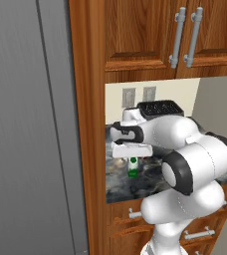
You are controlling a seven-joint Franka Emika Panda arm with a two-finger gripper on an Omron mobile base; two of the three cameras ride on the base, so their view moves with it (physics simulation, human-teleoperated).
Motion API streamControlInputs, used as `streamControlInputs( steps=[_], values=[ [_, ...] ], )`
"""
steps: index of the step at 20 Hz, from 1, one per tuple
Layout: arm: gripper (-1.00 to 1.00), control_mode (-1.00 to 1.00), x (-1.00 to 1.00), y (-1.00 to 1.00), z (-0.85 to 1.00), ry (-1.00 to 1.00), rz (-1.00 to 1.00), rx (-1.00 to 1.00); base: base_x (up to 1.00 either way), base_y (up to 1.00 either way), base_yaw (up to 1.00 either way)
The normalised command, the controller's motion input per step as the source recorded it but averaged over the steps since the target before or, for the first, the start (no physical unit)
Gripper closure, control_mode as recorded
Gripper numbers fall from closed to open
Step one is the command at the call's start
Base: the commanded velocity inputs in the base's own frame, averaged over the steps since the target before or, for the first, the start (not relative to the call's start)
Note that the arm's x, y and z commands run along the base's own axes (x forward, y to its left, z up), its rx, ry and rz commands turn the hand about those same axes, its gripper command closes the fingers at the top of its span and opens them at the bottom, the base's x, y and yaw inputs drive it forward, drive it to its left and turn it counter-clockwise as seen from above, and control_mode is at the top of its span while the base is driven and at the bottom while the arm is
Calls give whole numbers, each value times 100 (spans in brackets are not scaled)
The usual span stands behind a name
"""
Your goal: Move the drinks to the dining counter.
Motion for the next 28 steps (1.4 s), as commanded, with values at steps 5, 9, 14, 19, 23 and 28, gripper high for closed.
streamControlInputs(
  steps=[5,9,14,19,23,28],
  values=[
    [100,-100,-19,0,26,-11,-3,0,0,0,0],
    [100,-100,-27,0,78,-37,-11,0,0,0,0],
    [100,-100,-27,0,43,-34,-6,0,0,0,0],
    [100,100,-22,0,0,-3,0,0,-20,0,0],
    [100,100,0,0,0,0,0,0,-100,-2,4],
    [100,100,0,0,0,0,0,0,-100,-27,37]
  ],
)
